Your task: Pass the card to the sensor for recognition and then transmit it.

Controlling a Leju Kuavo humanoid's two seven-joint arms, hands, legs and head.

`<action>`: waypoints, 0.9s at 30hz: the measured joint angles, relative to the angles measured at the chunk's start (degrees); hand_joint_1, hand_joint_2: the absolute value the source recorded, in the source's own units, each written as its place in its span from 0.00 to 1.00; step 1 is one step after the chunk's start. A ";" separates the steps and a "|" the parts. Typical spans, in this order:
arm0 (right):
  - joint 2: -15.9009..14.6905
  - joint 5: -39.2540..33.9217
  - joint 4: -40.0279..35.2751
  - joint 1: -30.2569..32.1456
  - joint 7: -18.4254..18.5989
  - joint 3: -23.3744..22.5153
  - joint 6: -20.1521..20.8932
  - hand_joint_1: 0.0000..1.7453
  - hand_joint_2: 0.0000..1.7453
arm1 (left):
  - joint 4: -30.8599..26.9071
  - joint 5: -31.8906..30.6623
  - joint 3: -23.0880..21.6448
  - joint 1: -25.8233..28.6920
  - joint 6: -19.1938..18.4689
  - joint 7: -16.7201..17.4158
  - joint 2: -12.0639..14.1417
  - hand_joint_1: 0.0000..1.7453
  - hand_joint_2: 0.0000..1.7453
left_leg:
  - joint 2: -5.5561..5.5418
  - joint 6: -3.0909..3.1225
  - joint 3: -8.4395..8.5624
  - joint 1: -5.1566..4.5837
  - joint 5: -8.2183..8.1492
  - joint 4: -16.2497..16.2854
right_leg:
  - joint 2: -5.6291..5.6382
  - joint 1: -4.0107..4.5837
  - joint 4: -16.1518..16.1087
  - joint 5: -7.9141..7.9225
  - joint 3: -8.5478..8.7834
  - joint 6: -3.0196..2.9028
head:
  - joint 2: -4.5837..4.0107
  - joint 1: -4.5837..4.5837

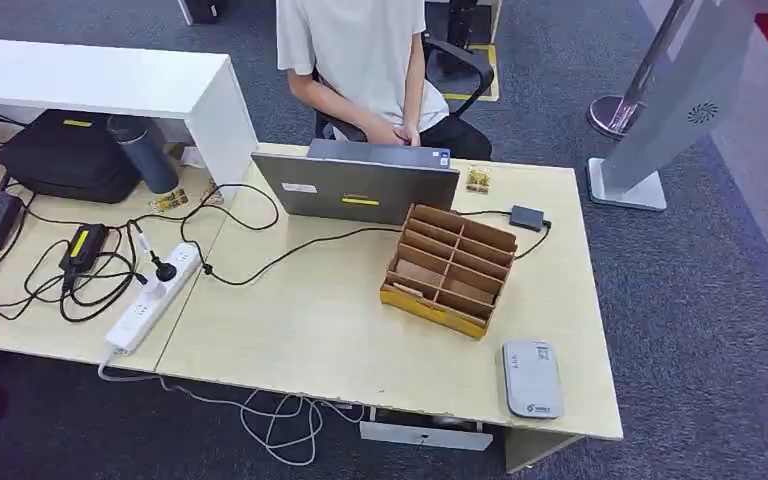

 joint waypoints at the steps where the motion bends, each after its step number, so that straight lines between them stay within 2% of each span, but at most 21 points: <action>1: 1.03 -0.20 0.00 0.02 -0.86 -0.61 -1.22 0.00 0.00 | -0.94 0.70 0.00 0.13 0.50 -0.15 0.27 0.00 1.00 | 0.00 0.00 0.01 0.00 0.00 0.00 | 0.02 0.00 0.00 0.00 0.01 0.00 | 0.00 0.00; 4: 4.15 0.27 0.02 0.04 -1.39 -1.81 -4.98 0.00 0.00 | -3.80 2.97 0.00 0.97 2.01 -1.07 0.96 0.00 1.00 | 0.10 -0.01 0.05 0.00 -0.01 -0.01 | 0.09 0.00 0.00 0.00 0.00 -0.01 | 0.00 0.02; 10: 9.49 0.68 0.31 0.11 -0.86 -2.86 -9.37 0.00 0.00 | -7.69 4.96 -0.04 1.91 3.34 -2.23 2.30 0.00 1.00 | 0.13 -0.04 0.06 0.04 -0.02 -0.02 | 0.10 0.05 0.00 -0.03 0.01 -0.04 | 0.00 0.09; 14: 12.73 0.46 0.48 0.10 -1.43 -3.69 -12.25 0.00 0.00 | -10.44 6.92 -0.11 2.16 6.57 -3.19 3.15 0.00 1.00 | 0.12 -0.04 0.10 0.08 -0.03 -0.03 | 0.09 0.10 0.01 -0.06 0.05 -0.12 | 0.00 -0.07; 20: 16.29 3.19 0.81 0.39 1.32 -3.73 -14.27 0.00 0.00 | -15.14 9.15 -0.11 3.43 10.35 -4.26 4.81 0.00 1.00 | 0.13 -0.10 0.10 0.10 -0.02 -0.03 | 0.09 0.11 0.02 -0.09 0.04 -0.16 | 0.00 0.02; 24: 18.01 4.77 1.07 0.55 1.87 -3.63 -12.03 0.00 0.00 | -18.16 9.66 -0.11 4.32 11.71 -4.48 6.23 0.00 1.00 | 0.12 -0.12 0.11 0.11 -0.03 -0.04 | 0.08 0.12 0.02 -0.10 0.04 -0.18 | 0.00 0.04; 27: 18.62 8.76 1.11 0.71 3.07 -1.82 -11.23 0.00 0.00 | -19.10 9.64 -0.11 4.67 11.19 -3.98 6.91 0.00 1.00 | 0.13 -0.12 0.11 0.11 -0.03 -0.04 | 0.09 0.12 0.02 -0.10 0.05 -0.18 | 0.00 0.02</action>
